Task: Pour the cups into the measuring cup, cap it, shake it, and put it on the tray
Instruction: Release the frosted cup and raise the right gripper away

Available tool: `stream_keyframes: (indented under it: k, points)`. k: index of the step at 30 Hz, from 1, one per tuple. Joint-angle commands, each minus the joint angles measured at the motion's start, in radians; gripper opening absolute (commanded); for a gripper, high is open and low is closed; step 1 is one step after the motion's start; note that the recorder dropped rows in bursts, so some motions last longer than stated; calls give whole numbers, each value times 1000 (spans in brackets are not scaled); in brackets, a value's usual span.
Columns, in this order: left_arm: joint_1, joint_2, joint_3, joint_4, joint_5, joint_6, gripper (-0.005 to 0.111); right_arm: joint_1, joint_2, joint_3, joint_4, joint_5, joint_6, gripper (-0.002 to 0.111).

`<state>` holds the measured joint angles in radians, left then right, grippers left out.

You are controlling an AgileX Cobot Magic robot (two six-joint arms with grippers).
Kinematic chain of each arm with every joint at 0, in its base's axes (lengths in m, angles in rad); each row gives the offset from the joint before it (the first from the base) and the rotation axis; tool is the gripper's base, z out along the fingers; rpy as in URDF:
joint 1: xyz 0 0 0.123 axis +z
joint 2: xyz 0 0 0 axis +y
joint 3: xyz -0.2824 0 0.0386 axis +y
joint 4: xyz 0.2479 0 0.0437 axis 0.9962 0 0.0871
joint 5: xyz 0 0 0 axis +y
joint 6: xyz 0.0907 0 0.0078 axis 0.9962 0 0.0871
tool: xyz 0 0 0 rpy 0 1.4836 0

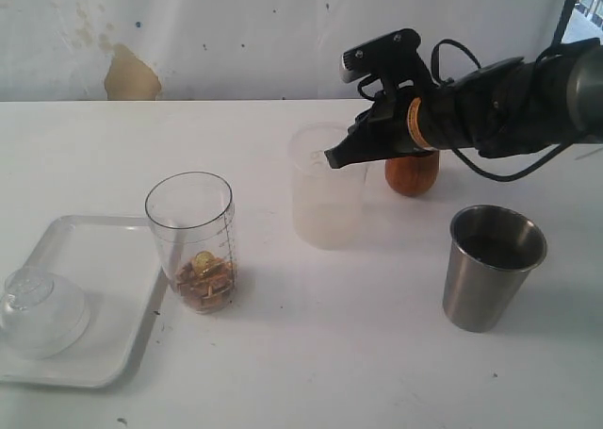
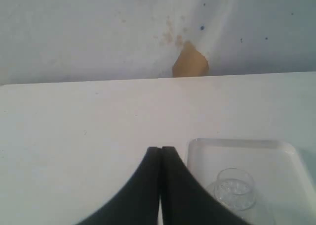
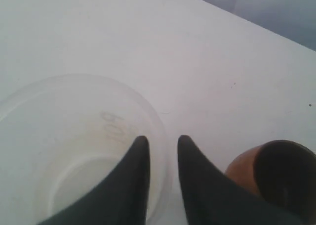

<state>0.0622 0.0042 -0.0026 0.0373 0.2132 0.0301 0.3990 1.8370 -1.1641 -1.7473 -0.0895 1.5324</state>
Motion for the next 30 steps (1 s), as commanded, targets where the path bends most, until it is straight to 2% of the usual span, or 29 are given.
stream_keyframes:
  k: [1, 5, 8, 14, 19, 21, 25, 30]
  points:
    - [-5, -4, 3, -7, -5, 0, 0, 1, -12, -5, 3, 17, -12, 42]
    - [-5, -4, 3, -7, -5, 0, 0, 1, -19, -26, 3, -1, 0, 67]
    - [-5, -4, 3, -7, -5, 0, 0, 1, -41, -48, 3, -17, 0, 75]
    - [-5, -4, 3, -7, -5, 0, 0, 1, -140, -67, 29, -32, 8, 75]
    - [-5, -4, 3, -7, -5, 0, 0, -1, -268, -62, 22, -78, 87, 64]
    - [-5, -4, 3, -7, -5, 0, 0, -1, -330, -46, 18, -81, 180, 64]
    - [-5, -4, 3, -7, -5, 0, 0, -1, -460, 23, 3, -40, 197, 65]
    - [-5, -4, 3, -7, -5, 0, 0, -3, -616, 191, 3, 42, 191, 70]
